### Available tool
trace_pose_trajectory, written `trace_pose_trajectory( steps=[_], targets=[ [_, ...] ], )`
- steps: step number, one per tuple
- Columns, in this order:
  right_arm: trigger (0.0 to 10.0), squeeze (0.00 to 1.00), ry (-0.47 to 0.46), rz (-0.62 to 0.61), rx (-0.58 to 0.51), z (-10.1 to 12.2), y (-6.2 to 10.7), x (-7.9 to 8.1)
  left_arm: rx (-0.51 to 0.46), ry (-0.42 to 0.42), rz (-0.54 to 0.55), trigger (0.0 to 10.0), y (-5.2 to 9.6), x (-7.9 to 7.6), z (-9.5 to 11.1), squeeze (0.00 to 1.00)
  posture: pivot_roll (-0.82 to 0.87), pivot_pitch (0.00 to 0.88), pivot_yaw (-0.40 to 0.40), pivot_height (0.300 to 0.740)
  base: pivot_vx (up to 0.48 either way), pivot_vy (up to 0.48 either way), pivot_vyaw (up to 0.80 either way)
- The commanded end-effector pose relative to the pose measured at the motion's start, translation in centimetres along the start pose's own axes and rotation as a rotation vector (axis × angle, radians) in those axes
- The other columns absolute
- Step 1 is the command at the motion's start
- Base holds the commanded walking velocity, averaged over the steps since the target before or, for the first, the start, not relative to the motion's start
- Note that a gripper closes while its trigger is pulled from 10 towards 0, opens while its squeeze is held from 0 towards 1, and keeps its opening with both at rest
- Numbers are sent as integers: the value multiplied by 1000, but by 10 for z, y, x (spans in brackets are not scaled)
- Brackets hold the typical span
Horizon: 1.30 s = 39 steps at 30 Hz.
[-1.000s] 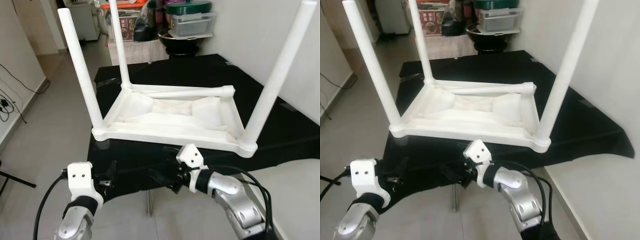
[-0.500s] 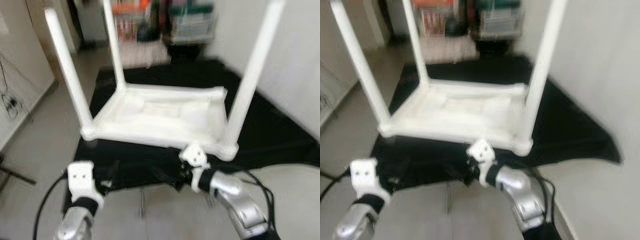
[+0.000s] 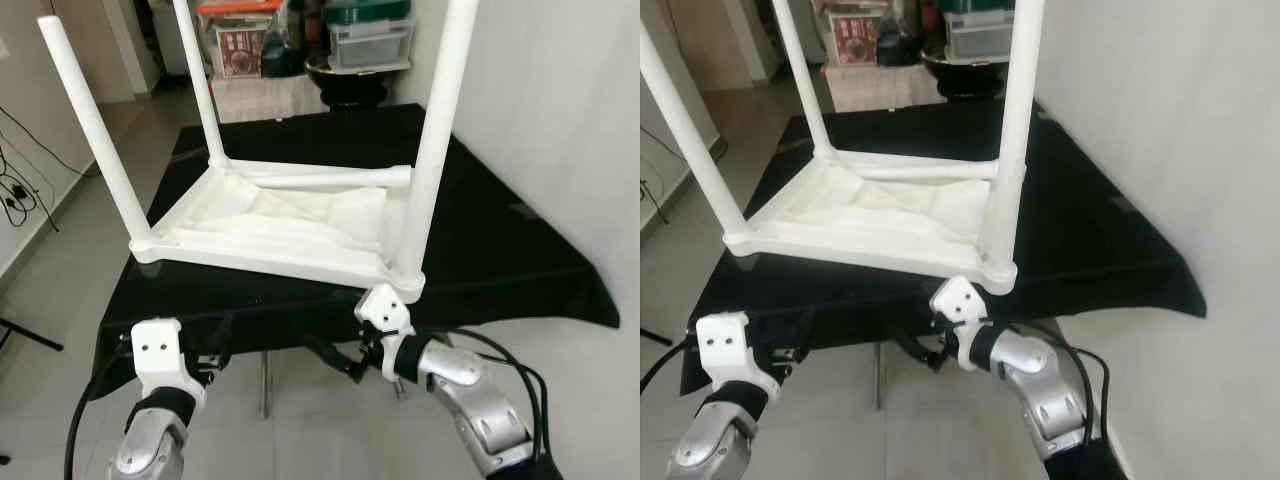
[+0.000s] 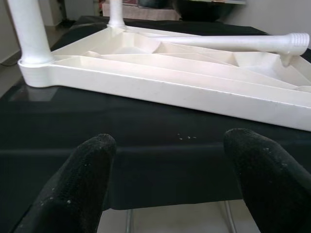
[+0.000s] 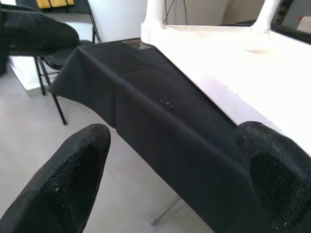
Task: Building children table
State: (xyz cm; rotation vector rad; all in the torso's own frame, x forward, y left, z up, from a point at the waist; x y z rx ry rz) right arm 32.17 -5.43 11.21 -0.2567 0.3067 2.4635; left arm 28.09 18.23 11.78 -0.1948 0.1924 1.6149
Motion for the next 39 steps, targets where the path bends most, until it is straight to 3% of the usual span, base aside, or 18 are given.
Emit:
trace_pose_trajectory(
  steps=[1, 3, 10, 24, 29, 39],
  targets=[
    [10000, 0, 45, 3, -12, 7, -5, 0, 12, -17, 23, 10000, 1, 7, -3, 0, -6, 0, 14, 740, 0, 0, 0],
    [10000, 0, 80, -7, -1, 9, -9, -2, 16, -33, 43, 10000, 2, 10, -4, 0, 4, 0, 11, 740, 0, 367, 0],
    [10000, 0, 71, -23, 12, 6, -12, -1, 20, -39, 59, 10000, 3, 13, -5, 0, 9, 0, 8, 740, 0, 480, 0],
    [10000, 0, 50, -95, 3, 6, -12, -10, 7, -79, 59, 10000, 3, 14, -1, 0, 9, 0, 18, 740, 0, 0, 0],
    [10000, 0, 81, -35, -1, 8, -14, -2, -2, -103, 42, 10000, 3, 11, 2, 0, 10, 0, 19, 740, 408, 0, 160],
    [10000, 0, 93, -38, -1, 9, -16, -2, 5, -104, 35, 10000, 2, 10, 1, 0, 12, 0, 17, 740, 422, 0, 80]
  ],
)
Point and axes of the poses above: a point about 5 cm out from each wrist's last joint towards the gripper, its own y axis pointing back from the gripper into the wrist, its own z axis along the axis of the wrist's last joint, x = y × z, the point moved 6 cm from there along -y, pointing out of the wrist towards the gripper, and after that the axes turned 5 degrees about y, right-handed, at the moved point
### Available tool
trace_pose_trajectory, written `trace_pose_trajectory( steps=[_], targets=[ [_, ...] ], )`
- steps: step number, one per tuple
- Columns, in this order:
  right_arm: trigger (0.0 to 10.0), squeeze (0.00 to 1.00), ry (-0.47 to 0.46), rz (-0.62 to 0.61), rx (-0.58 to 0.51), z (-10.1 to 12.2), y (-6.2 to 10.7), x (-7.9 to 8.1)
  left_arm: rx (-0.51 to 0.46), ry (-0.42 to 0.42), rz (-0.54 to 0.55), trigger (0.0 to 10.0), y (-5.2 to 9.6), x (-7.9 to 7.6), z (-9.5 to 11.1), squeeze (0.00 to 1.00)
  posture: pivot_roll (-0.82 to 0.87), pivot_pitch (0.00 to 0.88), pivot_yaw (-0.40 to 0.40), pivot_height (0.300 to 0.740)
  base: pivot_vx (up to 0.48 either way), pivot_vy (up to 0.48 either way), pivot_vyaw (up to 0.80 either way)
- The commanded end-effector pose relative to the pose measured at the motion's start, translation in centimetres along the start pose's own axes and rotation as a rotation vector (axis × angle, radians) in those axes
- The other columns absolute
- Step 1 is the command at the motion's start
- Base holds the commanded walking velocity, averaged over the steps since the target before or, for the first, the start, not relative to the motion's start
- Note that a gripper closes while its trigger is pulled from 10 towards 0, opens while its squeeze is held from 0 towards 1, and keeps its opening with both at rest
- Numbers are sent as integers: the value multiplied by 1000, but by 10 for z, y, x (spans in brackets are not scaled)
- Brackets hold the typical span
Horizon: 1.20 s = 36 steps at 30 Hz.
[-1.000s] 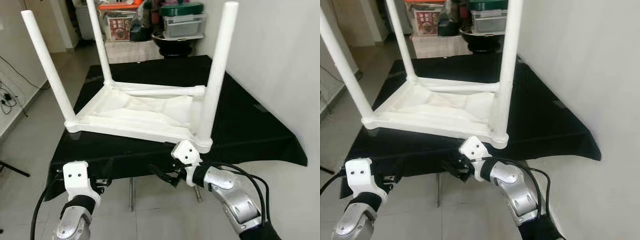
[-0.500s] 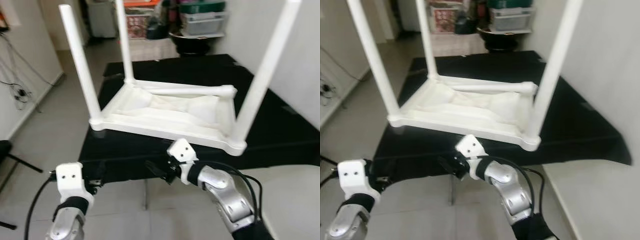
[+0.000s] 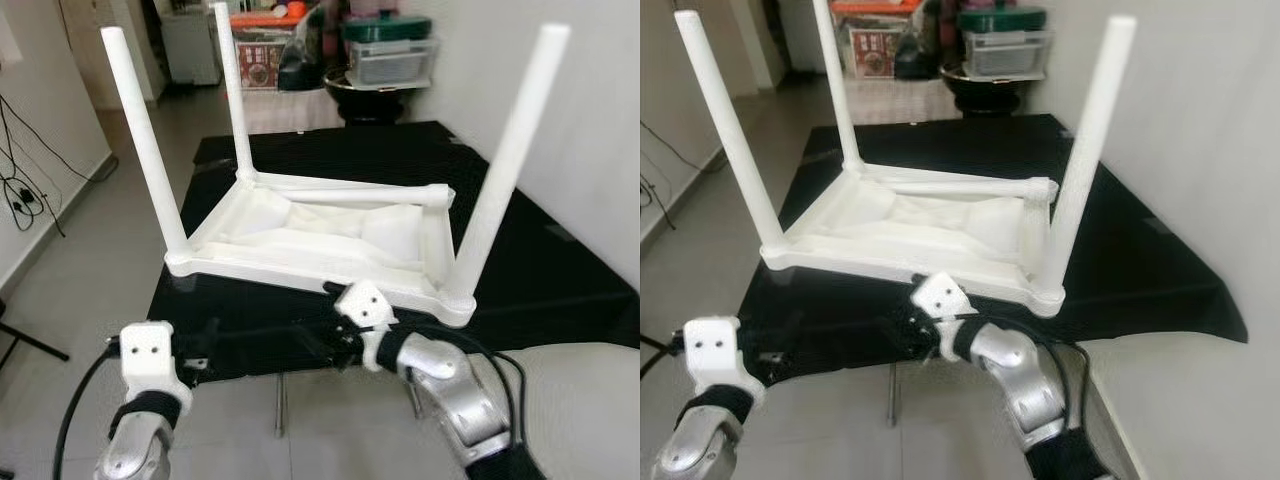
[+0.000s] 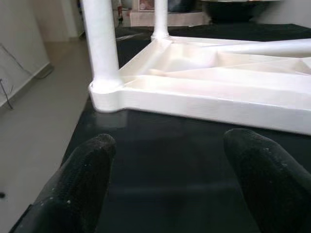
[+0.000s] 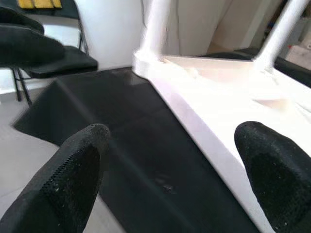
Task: Building children table
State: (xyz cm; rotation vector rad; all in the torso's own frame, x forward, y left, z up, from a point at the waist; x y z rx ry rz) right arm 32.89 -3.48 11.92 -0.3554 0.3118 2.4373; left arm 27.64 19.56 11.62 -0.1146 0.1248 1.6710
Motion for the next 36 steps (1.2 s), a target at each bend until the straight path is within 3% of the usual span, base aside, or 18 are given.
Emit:
trace_pose_trajectory(
  steps=[1, 7, 12, 19, 22, 24, 26, 27, 29, 32, 36],
  targets=[
    [10000, 0, 28, -12, 18, -3, 3, -5, 6, -9, -18, 10000, -2, -4, -1, 0, 12, 0, 17, 740, 416, 0, 0],
    [10000, 0, 9, -17, 21, -4, 3, -6, 10, -10, -25, 10000, -2, -6, -2, 0, 10, 0, 18, 740, 389, 0, 267],
    [10000, 0, 33, 64, 27, -4, 1, 4, 13, -9, -28, 10000, -2, -6, -2, 0, 12, 0, 21, 740, 324, 0, 0],
    [10000, 0, 52, 129, 32, -4, 2, 12, 8, -12, -24, 10000, 0, -6, -1, 0, 16, 0, 21, 740, 0, 0, 0],
    [10000, 0, 75, 204, 32, -4, 7, 20, 17, -56, -25, 10000, 2, -7, -2, 0, 15, 0, 22, 740, 0, 0, 0],
    [10000, 0, 72, 267, 33, -3, 13, 24, 24, -109, -51, 10000, 5, -13, -1, 0, 15, 0, 21, 740, 0, 240, 0],
    [10000, 0, 72, 267, 33, -3, 13, 24, 24, -109, -51, 10000, 5, -13, -1, 0, 15, 0, 21, 740, 0, 480, 0],
    [10000, 0, 66, 295, 38, -3, 18, 23, 33, -122, -82, 10000, 10, -21, 0, 0, 15, 0, 22, 740, 0, 480, 0],
    [10000, 0, 66, 295, 38, -3, 18, 23, 33, -122, -82, 10000, 10, -21, 0, 0, 15, 0, 22, 740, 0, 480, 0],
    [10000, 0, 80, 348, 69, -6, 30, 18, 53, -112, -163, 10000, 23, -43, 3, 0, 18, 0, 23, 740, 0, 160, 0],
    [10000, 0, 78, 373, 80, -6, 35, 19, 73, -104, -211, 10000, 27, -54, 0, 0, 18, 0, 23, 740, 0, 0, 0]
  ],
)
Point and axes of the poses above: a point about 5 cm out from each wrist's last joint towards the gripper, its own y axis pointing back from the gripper into the wrist, its own z axis along the axis of the wrist's last joint, x = y × z, the point moved 6 cm from there along -y, pointing out of the wrist towards the gripper, and after that the axes turned 5 degrees about y, right-handed, at the moved point
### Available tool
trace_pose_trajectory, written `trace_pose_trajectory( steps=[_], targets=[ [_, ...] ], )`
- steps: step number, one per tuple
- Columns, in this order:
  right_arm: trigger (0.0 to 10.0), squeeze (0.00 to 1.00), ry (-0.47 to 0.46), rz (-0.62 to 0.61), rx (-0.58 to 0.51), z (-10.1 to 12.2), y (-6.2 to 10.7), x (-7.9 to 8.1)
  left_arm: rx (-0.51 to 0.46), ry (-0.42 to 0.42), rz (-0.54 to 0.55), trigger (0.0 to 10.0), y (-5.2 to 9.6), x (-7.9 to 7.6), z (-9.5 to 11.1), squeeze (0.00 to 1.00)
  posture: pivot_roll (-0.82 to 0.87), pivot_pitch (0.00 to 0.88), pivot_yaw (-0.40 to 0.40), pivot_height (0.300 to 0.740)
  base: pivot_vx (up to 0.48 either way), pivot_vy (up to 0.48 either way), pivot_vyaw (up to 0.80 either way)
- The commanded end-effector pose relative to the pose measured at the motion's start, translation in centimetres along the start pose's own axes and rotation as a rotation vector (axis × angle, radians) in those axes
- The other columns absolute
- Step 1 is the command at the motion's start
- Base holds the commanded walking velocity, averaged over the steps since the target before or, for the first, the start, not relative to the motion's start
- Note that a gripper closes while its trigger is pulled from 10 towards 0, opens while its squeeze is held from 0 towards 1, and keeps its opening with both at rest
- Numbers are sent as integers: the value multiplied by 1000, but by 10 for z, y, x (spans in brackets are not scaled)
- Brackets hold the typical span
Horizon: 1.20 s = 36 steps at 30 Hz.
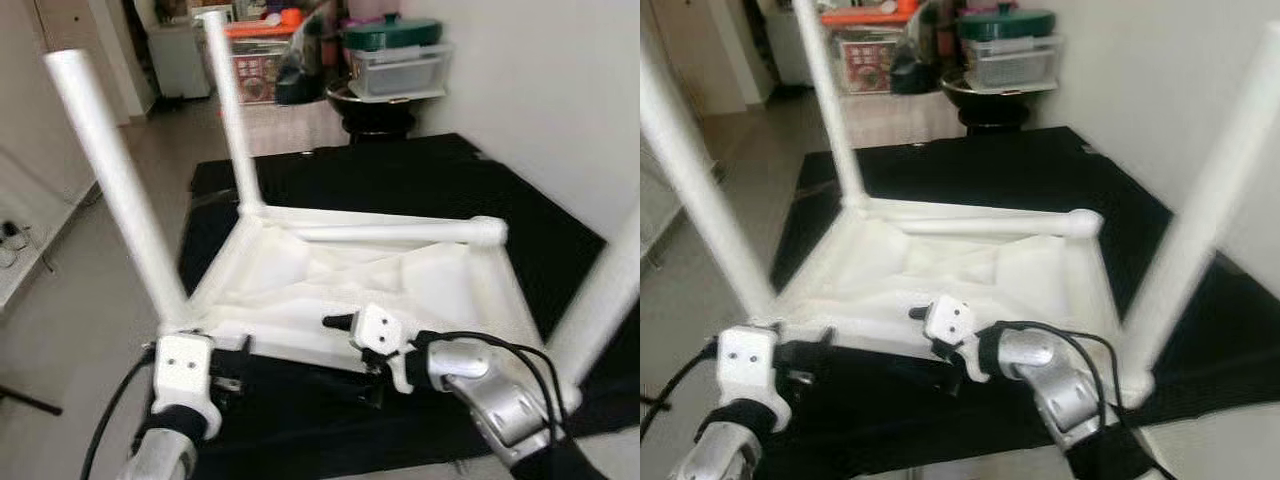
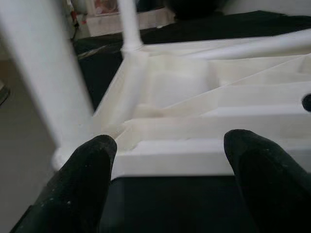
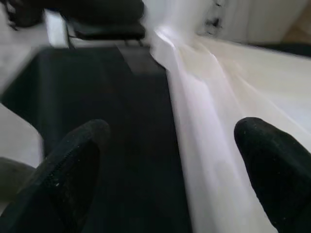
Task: Building children table
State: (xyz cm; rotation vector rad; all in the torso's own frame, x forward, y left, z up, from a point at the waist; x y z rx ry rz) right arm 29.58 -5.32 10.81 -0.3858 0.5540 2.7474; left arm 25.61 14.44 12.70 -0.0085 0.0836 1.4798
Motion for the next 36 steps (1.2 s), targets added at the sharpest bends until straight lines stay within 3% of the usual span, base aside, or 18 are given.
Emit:
trace_pose_trajectory(
  steps=[1, 4, 6, 9, 11, 13, 17, 25, 32, 33, 34, 35, 36],
  targets=[
    [10000, 0, 1, 18, -8, 4, 1, 1, 21, -9, -21, 10000, 1, -4, -2, 0, 18, 0, 23, 740, 0, 0, 0],
    [10000, 0, 32, 13, 42, -2, 2, 0, 36, 10, -45, 10000, 1, -7, -5, 0, 18, 0, 24, 740, 0, 0, 0],
    [10000, 0, 26, -16, 132, -14, 6, -5, 68, 55, -122, 10000, 4, -20, -9, 0, 18, 0, 24, 740, 0, 0, 0],
    [10000, 0, 25, -36, 180, -21, 10, -9, 93, 83, -169, 10000, 7, -28, -13, 0, 18, 0, 24, 740, 0, 0, 0],
    [10000, 0, -6, -54, 275, -33, 21, -16, 161, 122, -256, 10000, 16, -41, -24, 0, 14, 0, 26, 740, 0, 0, 0],
    [10000, 0, -23, -64, 322, -38, 28, -19, 186, 141, -284, 10000, 20, -45, -27, 0, 13, 0, 26, 740, 0, 0, 0],
    [10000, 0, -93, -111, 412, -43, 42, -30, 199, 190, -287, 10000, 23, -44, -28, 0, 8, 5, 24, 740, 0, 0, 0],
    [10000, 0, -230, -197, 525, -50, 49, -45, 183, 197, -286, 10000, 22, -45, -25, 0, 11, 14, 14, 740, 0, 0, 0],
    [10000, 0, -220, -217, 624, -56, 54, -50, 184, 205, -293, 10000, 22, -47, -24, 0, 8, 19, 8, 740, 0, 0, 0],
    [6353, 0, -221, -223, 648, -58, 54, -50, 184, 210, -296, 10000, 22, -48, -24, 0, 5, 22, 6, 740, 0, 0, 0],
    [6353, 0, -221, -223, 648, -58, 54, -50, 184, 210, -296, 10000, 22, -48, -24, 0, 5, 22, 6, 740, 0, 0, 0],
    [4941, 0, -229, -228, 665, -59, 54, -50, 184, 214, -298, 10000, 23, -48, -24, 0, 5, 22, 5, 740, 0, 0, 0],
    [0, 0, -235, -233, 675, -59, 53, -51, 183, 216, -300, 10000, 23, -49, -24, 0, 4, 23, 3, 740, 0, 0, 0]
  ],
)
Point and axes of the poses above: a point about 5 cm out from each wrist's last joint towards the gripper, its own y axis pointing back from the gripper into the wrist, its own z axis along the axis of the wrist's last joint, x = y × z, the point moved 6 cm from there along -y, pointing out of the wrist towards the gripper, and after that the axes turned 5 degrees about y, right-handed, at the moved point
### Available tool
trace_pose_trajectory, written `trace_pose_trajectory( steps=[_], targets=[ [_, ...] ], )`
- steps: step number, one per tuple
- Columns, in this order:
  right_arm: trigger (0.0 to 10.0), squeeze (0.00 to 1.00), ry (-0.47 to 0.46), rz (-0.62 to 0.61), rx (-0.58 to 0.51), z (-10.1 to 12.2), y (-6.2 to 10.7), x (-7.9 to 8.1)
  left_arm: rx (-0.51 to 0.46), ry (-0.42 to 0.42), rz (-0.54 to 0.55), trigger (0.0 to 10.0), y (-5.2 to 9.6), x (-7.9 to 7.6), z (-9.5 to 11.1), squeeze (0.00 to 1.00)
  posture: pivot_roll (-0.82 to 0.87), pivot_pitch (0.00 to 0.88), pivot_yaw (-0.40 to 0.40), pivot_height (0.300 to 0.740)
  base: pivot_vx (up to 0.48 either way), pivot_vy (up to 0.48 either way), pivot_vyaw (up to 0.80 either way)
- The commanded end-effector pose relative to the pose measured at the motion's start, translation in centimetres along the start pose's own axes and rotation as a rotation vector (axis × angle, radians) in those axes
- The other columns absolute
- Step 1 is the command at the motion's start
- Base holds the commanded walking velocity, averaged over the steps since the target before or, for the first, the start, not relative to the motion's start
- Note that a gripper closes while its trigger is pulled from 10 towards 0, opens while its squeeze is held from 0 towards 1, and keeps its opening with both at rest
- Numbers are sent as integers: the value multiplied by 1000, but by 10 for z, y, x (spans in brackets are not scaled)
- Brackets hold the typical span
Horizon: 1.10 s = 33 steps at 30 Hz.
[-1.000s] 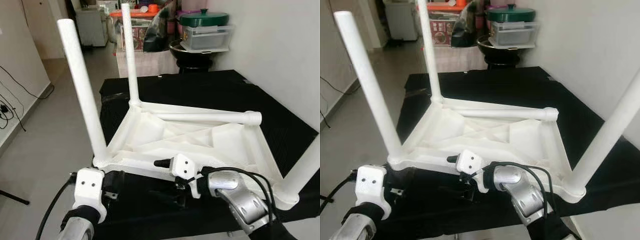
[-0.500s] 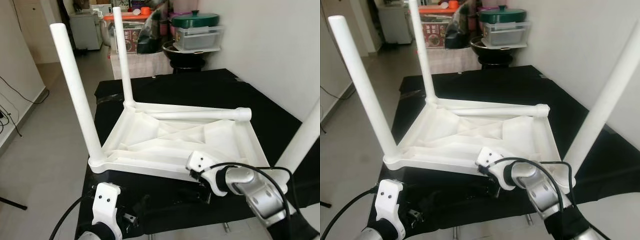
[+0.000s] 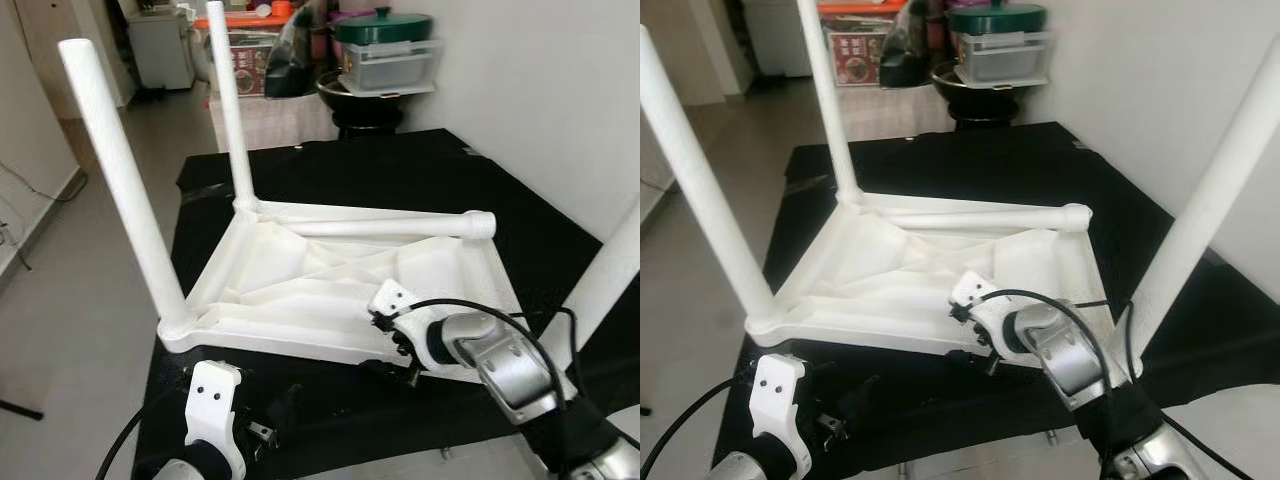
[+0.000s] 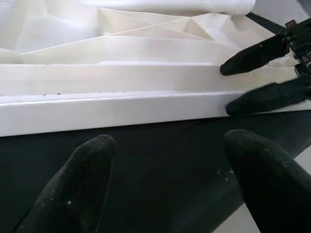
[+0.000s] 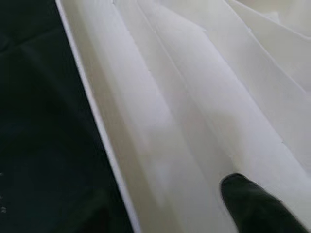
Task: Building children table
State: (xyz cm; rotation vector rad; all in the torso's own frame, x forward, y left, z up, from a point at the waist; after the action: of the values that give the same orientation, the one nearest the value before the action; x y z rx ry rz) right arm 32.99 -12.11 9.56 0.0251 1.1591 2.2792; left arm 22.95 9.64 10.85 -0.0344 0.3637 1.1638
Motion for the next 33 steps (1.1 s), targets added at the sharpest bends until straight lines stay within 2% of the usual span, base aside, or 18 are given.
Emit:
trace_pose_trajectory(
  steps=[1, 13, 15, 16, 17, 18, 19, 20, 21, 22, 23, 25, 26, 27, 29, 30, 31, 33],
  targets=[
    [0, 0, -31, -64, 85, -12, -2, -9, 9, 10, 0, 10000, 1, 0, -1, 0, 6, 25, 2, 740, 0, 0, 0],
    [0, 0, -18, -26, 127, -6, -13, 10, 7, 14, -1, 10000, 0, -2, -1, 0, 11, 21, -9, 740, 0, 0, 0],
    [0, 0, -59, -38, 123, -2, -15, 10, 8, 13, -1, 10000, 0, -2, -2, 0, 12, 19, -11, 740, 0, 0, 0],
    [0, 0, -132, -57, 104, 4, -18, 9, 8, 13, -2, 10000, 0, -2, -2, 0, 12, 18, -11, 740, 0, 0, 0],
    [0, 0, -132, -57, 104, 4, -18, 9, 8, 13, -2, 10000, 0, -2, -2, 0, 12, 18, -11, 740, 0, 0, 0],
    [0, 0, -219, -79, 80, 12, -21, 7, 9, 13, -2, 10000, 0, -2, -2, 0, 13, 16, -13, 740, 0, 0, 0],
    [0, 0, -219, -79, 80, 12, -21, 7, 9, 13, -2, 10000, 0, -2, -2, 0, 13, 16, -13, 740, 0, 0, 0],
    [0, 0, -301, -93, 57, 19, -23, 7, 9, 13, -3, 10000, 0, -2, -2, 0, 13, 16, -13, 740, 0, 0, 0],
    [0, 0, -301, -93, 57, 19, -23, 7, 9, 13, -3, 10000, 0, -2, -2, 0, 13, 16, -13, 740, 0, 0, 0],
    [0, 0, -376, -89, 35, 25, -26, 9, 10, 13, -4, 10000, -1, -2, -2, 0, 14, 14, -12, 740, 0, 0, 0],
    [0, 0, -376, -89, 35, 25, -26, 9, 10, 13, -4, 10000, -1, -2, -2, 0, 14, 14, -12, 740, 0, 0, 0],
    [0, 0, -526, -94, -13, 40, -30, 13, 12, 11, -7, 10000, -1, -3, -3, 0, 20, 12, -17, 740, 0, 0, 0],
    [0, 0, -526, -94, -13, 40, -30, 13, 12, 11, -7, 10000, -1, -3, -3, 0, 20, 12, -17, 740, 0, 0, 0],
    [0, 0, -580, -108, -31, 47, -32, 14, 12, 11, -8, 10000, -1, -3, -3, 0, 22, 11, -19, 740, 0, 0, 0],
    [0, 0, -615, -131, -44, 51, -33, 13, 12, 11, -8, 10000, -1, -3, -3, 0, 22, 11, -19, 740, 0, 0, 0],
    [0, 0, -615, -131, -44, 51, -33, 13, 12, 11, -8, 10000, -1, -3, -3, 0, 22, 11, -19, 740, 0, 0, 0],
    [0, 0, -640, -201, -76, 61, -33, 9, 10, 11, -5, 10000, -1, -3, -3, 0, 26, 14, -21, 740, 0, 0, 0],
    [0, 0, -640, -201, -76, 61, -33, 9, 10, 11, -5, 10000, -1, -3, -3, 0, 26, 14, -21, 740, 0, 0, 0]
  ],
)
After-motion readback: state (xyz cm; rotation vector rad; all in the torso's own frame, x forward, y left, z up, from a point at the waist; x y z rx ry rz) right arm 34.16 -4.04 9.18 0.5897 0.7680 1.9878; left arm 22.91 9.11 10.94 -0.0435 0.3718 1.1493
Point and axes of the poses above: a point about 5 cm out from each wrist's last joint towards the gripper, its own y axis pointing back from the gripper into the wrist, its own z axis along the axis of the wrist's last joint, x = y × z, the point moved 6 cm from there along -y, pointing out of the wrist towards the gripper, and after that the axes turned 5 degrees about y, right-handed, at the moved point
